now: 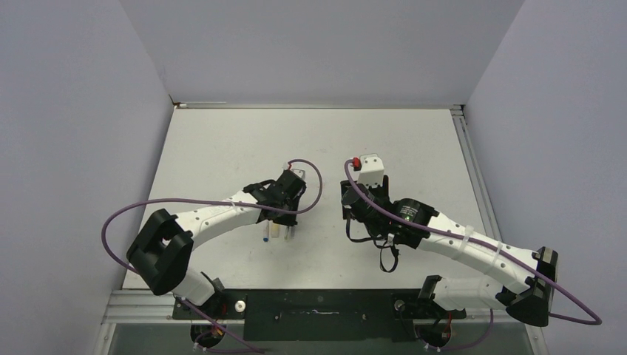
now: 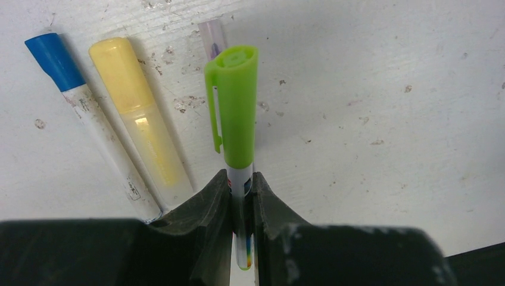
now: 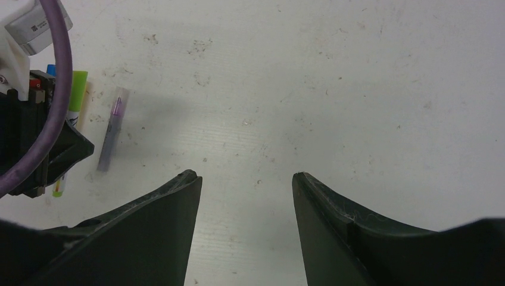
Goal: Insert the pens into the pen caps
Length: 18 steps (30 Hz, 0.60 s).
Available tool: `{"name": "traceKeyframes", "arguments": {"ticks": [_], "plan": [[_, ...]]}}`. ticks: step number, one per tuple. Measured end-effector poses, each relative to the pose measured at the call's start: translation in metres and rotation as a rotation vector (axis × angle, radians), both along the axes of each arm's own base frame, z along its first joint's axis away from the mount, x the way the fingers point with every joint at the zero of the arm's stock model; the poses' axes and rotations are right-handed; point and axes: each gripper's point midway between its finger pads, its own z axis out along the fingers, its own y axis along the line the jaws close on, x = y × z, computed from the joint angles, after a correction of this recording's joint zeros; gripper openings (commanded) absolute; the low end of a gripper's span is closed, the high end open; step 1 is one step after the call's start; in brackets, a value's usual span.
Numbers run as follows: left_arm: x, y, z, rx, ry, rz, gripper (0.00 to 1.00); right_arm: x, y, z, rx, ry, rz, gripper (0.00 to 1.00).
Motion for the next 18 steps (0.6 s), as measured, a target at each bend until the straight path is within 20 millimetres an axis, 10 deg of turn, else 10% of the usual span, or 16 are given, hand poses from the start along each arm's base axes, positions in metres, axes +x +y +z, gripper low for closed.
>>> {"name": "traceKeyframes", "arguments": {"ticks": [18], "plan": [[0.016,0.023,-0.042,0.094,0.072,0.095,0.11,-0.003,0.004,-0.012,0.008,0.035,0.03,0.58]]}}
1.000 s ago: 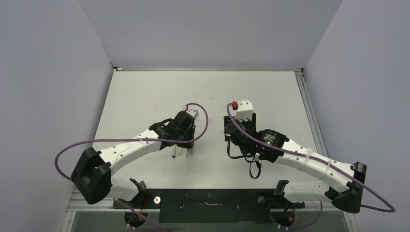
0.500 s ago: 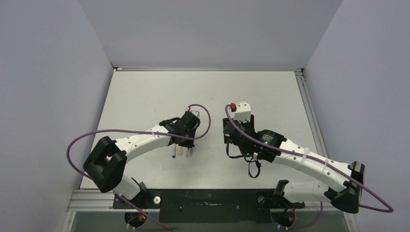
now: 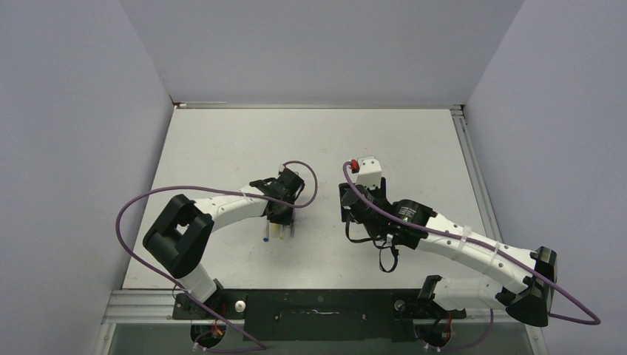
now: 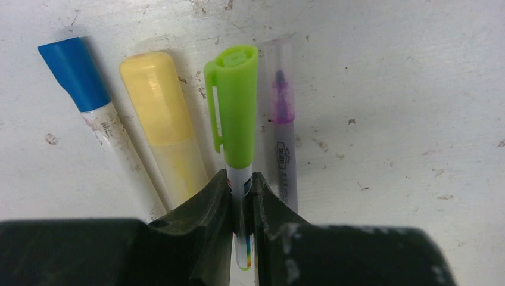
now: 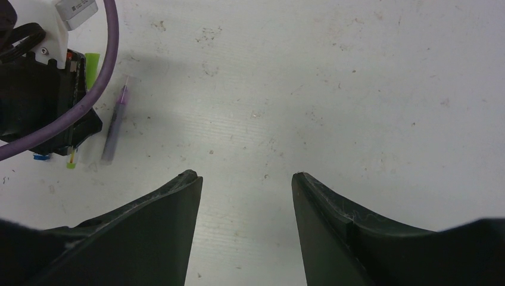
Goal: Insert the pens into the pen caps
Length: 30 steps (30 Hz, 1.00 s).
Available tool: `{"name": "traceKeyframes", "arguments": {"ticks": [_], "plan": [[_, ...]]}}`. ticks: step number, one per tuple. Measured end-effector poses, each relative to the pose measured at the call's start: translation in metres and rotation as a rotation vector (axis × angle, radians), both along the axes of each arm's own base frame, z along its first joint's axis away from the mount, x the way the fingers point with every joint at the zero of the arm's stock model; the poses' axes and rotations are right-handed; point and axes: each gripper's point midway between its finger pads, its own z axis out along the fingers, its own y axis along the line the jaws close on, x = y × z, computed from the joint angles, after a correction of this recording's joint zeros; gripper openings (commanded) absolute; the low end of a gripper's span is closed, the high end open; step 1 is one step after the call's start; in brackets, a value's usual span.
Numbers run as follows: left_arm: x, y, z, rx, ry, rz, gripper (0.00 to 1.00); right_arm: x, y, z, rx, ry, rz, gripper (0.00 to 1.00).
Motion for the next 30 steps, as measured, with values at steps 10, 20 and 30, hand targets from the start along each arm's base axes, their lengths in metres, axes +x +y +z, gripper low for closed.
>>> {"name": "traceKeyframes", "arguments": {"ticks": [10,20,30], "plan": [[0.003,-0.003,-0.006,-0.001,0.003,0.006,0.23,0.001,0.0,-0.001,0.003,0.004,-0.001,0.58],[0.005,-0.005,-0.006,-0.008,-0.002,0.012,0.3,0.0,0.0,-0.001,0.005,0.008,0.003,0.57],[0.021,-0.018,0.021,-0.05,-0.052,0.011,0.37,-0.001,0.001,0.001,0.015,0.009,0.009,0.59]]}}
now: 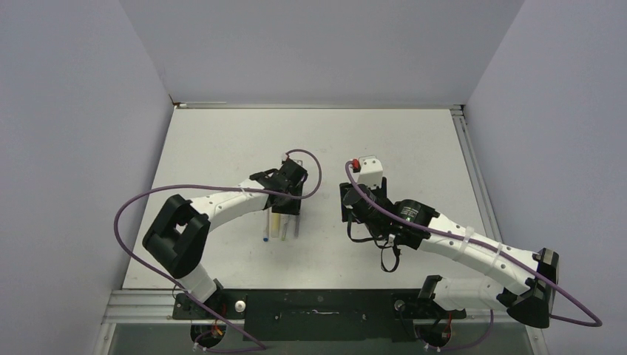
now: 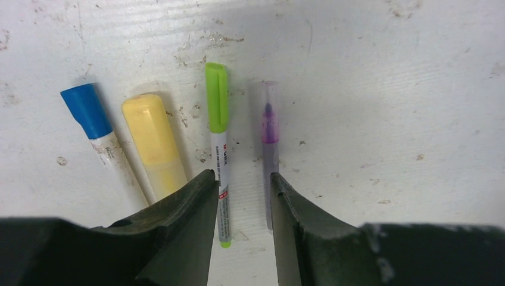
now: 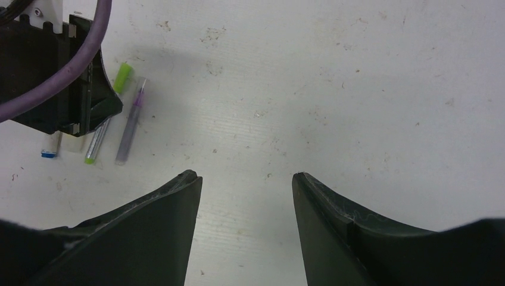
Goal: Insert the pens into the pen caps
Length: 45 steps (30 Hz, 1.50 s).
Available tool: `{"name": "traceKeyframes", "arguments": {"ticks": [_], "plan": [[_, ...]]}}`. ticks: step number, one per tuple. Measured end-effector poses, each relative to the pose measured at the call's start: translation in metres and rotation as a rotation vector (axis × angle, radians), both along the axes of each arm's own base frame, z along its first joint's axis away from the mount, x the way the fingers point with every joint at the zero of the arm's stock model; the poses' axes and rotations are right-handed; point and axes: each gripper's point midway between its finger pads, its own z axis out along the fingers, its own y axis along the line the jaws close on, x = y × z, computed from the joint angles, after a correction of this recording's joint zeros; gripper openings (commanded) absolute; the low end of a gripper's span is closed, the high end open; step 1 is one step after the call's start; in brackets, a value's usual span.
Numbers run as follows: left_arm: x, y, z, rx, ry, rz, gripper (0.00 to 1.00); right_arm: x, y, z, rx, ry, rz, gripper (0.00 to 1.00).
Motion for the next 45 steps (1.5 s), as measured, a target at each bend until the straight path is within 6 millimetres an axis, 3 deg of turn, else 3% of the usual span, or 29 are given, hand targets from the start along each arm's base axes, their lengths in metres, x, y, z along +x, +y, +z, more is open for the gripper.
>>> {"name": "traceKeyframes", "arguments": {"ticks": [9,17,22,23,25,30,36,45], "plan": [[0.009,-0.005,0.056,-0.067,-0.098,-0.007,0.44,0.001,-0.004,0.006,0.001,-0.021,-0.004,0.68],[0.011,0.0,0.105,-0.117,-0.211,-0.022,0.52,0.004,-0.009,0.014,-0.006,-0.052,-0.017,0.87],[0.008,0.009,0.13,-0.132,-0.277,-0.042,0.7,0.003,-0.015,0.026,0.02,-0.085,-0.025,1.0],[0.008,0.011,0.137,-0.137,-0.297,-0.043,0.75,0.003,-0.016,0.03,0.028,-0.093,-0.025,0.96],[0.008,0.015,0.148,-0.142,-0.331,-0.048,0.98,0.003,-0.018,0.036,0.043,-0.112,-0.026,0.9],[0.003,0.03,0.174,-0.153,-0.418,-0.054,0.96,0.003,-0.024,0.05,0.076,-0.152,-0.038,0.9],[-0.005,0.041,0.191,-0.165,-0.478,-0.074,0.96,0.006,-0.034,0.061,0.096,-0.194,-0.077,0.9],[-0.035,0.053,0.212,-0.278,-0.572,-0.117,0.96,0.014,-0.05,0.069,0.092,-0.254,-0.188,0.9]]}}
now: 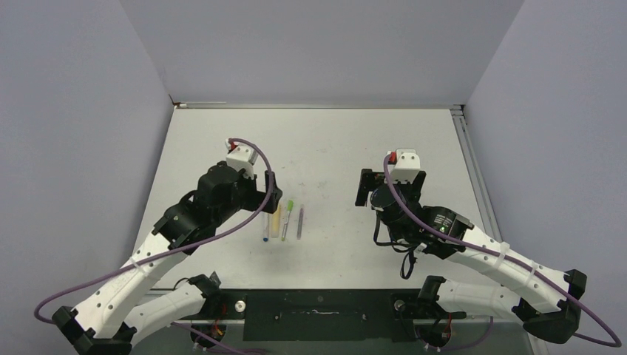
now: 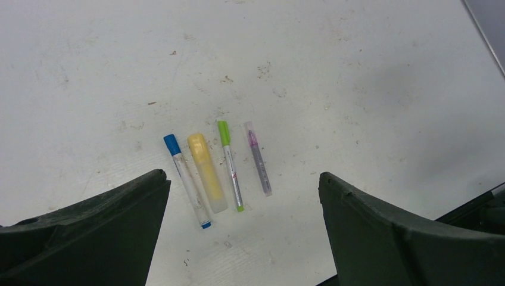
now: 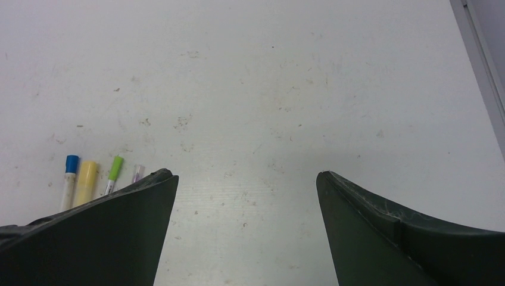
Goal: Insert the pens into the pen caps
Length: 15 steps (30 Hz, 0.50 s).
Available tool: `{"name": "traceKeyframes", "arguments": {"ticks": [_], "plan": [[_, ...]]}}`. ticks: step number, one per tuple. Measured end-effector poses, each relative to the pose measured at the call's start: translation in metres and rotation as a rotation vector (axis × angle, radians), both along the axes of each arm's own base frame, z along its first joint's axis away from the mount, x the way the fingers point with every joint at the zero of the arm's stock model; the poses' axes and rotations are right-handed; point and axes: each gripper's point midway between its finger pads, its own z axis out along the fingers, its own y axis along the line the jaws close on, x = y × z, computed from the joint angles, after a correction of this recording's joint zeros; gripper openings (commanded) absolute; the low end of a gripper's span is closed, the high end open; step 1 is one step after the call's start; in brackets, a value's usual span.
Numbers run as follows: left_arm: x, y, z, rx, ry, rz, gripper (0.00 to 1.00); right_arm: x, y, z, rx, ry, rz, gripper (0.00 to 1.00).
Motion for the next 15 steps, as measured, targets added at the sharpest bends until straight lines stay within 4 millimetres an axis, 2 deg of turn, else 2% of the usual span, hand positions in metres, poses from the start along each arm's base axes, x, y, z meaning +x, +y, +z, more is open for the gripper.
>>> {"name": "traceKeyframes", "arguments": {"ticks": [7,12,15], "plan": [[-0.026,0.003,0.017,-0.105,-0.079,-0.073,0.96,0.003,-0.005,0.002,-0.001,-0.019,-0.039,0.9],[-0.032,0.0,0.03,-0.151,-0.116,-0.109,0.96,0.003,-0.005,0.003,-0.001,-0.02,-0.041,0.9],[-0.034,-0.001,0.03,-0.159,-0.119,-0.119,0.96,0.003,-0.002,0.002,0.007,-0.016,-0.027,0.9]]}}
